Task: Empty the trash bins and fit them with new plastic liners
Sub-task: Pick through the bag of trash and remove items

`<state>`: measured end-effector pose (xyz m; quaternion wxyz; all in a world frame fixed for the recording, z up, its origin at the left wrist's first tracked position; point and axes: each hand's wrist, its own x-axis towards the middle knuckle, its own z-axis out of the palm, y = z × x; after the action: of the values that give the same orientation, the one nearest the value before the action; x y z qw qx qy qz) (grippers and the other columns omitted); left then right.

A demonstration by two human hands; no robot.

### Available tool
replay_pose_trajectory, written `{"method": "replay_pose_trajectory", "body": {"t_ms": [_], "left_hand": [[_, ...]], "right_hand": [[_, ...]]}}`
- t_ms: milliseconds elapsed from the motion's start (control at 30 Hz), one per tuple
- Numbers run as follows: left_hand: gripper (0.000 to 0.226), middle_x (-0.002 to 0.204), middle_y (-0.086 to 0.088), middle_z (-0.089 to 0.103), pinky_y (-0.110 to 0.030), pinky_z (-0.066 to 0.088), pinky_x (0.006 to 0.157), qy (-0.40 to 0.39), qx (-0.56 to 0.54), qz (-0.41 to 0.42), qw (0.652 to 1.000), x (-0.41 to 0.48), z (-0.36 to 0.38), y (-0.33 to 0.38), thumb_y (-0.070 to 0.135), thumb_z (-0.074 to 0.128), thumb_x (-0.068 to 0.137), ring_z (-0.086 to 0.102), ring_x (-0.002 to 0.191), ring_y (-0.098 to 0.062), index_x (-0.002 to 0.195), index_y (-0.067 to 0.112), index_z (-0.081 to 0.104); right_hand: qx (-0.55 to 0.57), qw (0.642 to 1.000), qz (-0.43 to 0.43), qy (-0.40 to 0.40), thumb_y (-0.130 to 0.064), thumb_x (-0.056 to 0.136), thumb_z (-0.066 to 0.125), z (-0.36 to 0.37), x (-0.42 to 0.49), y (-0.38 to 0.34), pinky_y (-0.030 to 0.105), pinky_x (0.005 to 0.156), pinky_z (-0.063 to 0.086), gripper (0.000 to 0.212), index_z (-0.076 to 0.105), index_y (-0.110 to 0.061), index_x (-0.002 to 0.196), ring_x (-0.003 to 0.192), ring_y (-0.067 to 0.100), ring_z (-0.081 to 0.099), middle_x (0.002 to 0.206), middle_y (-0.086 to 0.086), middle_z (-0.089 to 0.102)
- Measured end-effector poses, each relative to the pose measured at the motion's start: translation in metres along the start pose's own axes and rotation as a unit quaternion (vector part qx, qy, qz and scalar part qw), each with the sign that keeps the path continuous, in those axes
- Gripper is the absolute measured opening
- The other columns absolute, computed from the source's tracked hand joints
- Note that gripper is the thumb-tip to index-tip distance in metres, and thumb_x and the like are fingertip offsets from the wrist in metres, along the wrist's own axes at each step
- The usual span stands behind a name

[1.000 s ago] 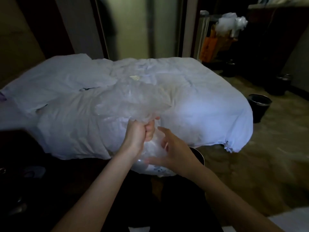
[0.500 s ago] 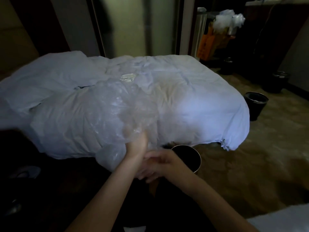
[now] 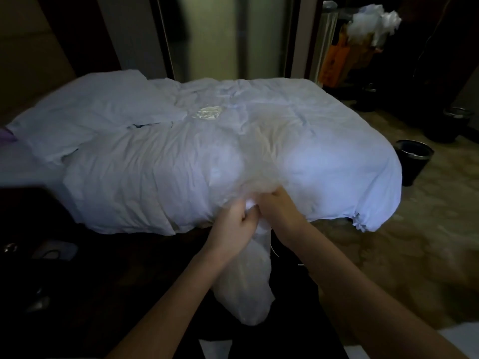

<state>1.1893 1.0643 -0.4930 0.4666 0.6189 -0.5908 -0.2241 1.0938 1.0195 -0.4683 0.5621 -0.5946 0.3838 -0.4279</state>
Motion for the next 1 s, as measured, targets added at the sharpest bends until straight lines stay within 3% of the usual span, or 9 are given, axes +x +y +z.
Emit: {"method": "replay_pose_trajectory", "body": {"t_ms": [100, 200, 333, 433, 567, 667, 800, 933, 1000], "left_hand": [[0.037, 0.050, 0.006, 0.043, -0.032, 0.035, 0.052, -0.032, -0.102, 0.019, 0.994, -0.004, -0.010, -0.003, 0.029, 0.054, 0.091, 0.041, 0.050, -0.003, 0.065, 0.006, 0.045], [0.035, 0.062, -0.005, 0.062, -0.042, 0.045, 0.062, -0.085, -0.127, 0.015, 0.988, -0.008, -0.026, -0.011, 0.033, 0.059, 0.090, 0.056, 0.060, -0.023, 0.067, 0.006, 0.061], [0.038, 0.069, -0.016, 0.058, -0.043, 0.040, 0.068, -0.133, -0.063, 0.024, 0.989, -0.011, -0.045, -0.013, 0.044, 0.059, 0.087, 0.055, 0.069, -0.023, 0.071, 0.011, 0.068], [0.030, 0.076, -0.016, 0.066, -0.037, 0.042, 0.075, -0.126, -0.046, 0.025, 0.991, -0.012, -0.055, -0.017, 0.032, 0.060, 0.086, 0.060, 0.077, -0.026, 0.072, 0.008, 0.072], [0.010, 0.072, -0.005, 0.061, -0.026, 0.037, 0.069, -0.146, -0.129, -0.072, 0.978, -0.017, -0.059, -0.021, 0.014, 0.070, 0.088, 0.054, 0.074, -0.009, 0.080, 0.007, 0.073], [0.012, 0.085, -0.003, 0.072, -0.018, 0.044, 0.079, -0.160, -0.194, -0.116, 0.961, -0.022, -0.059, -0.023, 0.014, 0.073, 0.084, 0.064, 0.088, -0.010, 0.090, 0.003, 0.076], [0.021, 0.102, -0.013, 0.075, -0.026, 0.047, 0.098, -0.159, -0.262, -0.146, 0.940, -0.027, -0.057, -0.023, 0.018, 0.076, 0.081, 0.068, 0.107, -0.022, 0.098, 0.006, 0.078], [0.034, 0.106, -0.012, 0.074, -0.027, 0.047, 0.100, -0.132, -0.309, -0.169, 0.927, -0.032, -0.053, -0.025, 0.030, 0.077, 0.075, 0.066, 0.111, -0.023, 0.101, 0.009, 0.078], [0.027, 0.104, -0.013, 0.074, -0.031, 0.048, 0.102, -0.073, -0.327, -0.190, 0.923, -0.032, -0.051, -0.028, 0.023, 0.073, 0.081, 0.067, 0.110, -0.025, 0.101, 0.006, 0.077]], "right_hand": [[0.102, 0.995, -0.013, 0.004, 0.003, 0.089, 0.046, -0.007, 0.004, 0.002, 0.041, 0.068, 0.054, 0.029, 0.071, -0.003, 0.075, 0.074, 0.033, 0.068, 0.073, 0.019, 0.070], [0.215, 0.975, 0.057, 0.001, -0.004, 0.094, 0.037, -0.014, 0.012, 0.003, 0.028, 0.060, 0.048, 0.052, 0.057, -0.021, 0.050, 0.055, 0.015, 0.056, 0.050, -0.002, 0.052], [0.336, 0.935, 0.105, 0.032, -0.004, 0.097, 0.029, -0.016, 0.025, 0.015, 0.023, 0.053, 0.032, 0.043, 0.035, -0.018, 0.056, 0.043, 0.011, 0.033, 0.047, -0.007, 0.030], [0.268, 0.956, 0.114, 0.044, -0.004, 0.098, 0.031, -0.013, 0.027, 0.030, 0.025, 0.055, 0.021, 0.040, 0.028, -0.020, 0.061, 0.046, 0.009, 0.027, 0.049, -0.007, 0.026], [0.155, 0.983, 0.081, 0.054, 0.005, 0.094, 0.037, -0.001, 0.017, 0.044, 0.015, 0.040, 0.026, 0.042, 0.032, -0.018, 0.059, 0.039, 0.004, 0.028, 0.044, -0.008, 0.028], [0.076, 0.996, 0.048, 0.027, 0.010, 0.084, 0.037, 0.005, 0.006, 0.056, 0.021, 0.042, 0.029, 0.034, 0.036, -0.013, 0.059, 0.040, 0.007, 0.031, 0.048, -0.001, 0.031], [-0.075, 0.997, 0.001, 0.023, 0.012, 0.086, 0.044, 0.007, 0.000, 0.063, 0.020, 0.047, 0.026, 0.045, 0.033, -0.017, 0.054, 0.043, 0.004, 0.030, 0.047, -0.010, 0.032], [-0.079, 0.995, -0.028, 0.046, 0.006, 0.093, 0.049, 0.013, 0.002, 0.064, 0.017, 0.053, 0.032, 0.056, 0.041, -0.026, 0.048, 0.047, -0.002, 0.039, 0.042, -0.014, 0.042], [-0.064, 0.996, -0.039, 0.053, 0.001, 0.091, 0.052, 0.016, 0.000, 0.064, 0.012, 0.056, 0.036, 0.049, 0.048, -0.028, 0.052, 0.049, -0.006, 0.047, 0.045, -0.016, 0.050]]}}
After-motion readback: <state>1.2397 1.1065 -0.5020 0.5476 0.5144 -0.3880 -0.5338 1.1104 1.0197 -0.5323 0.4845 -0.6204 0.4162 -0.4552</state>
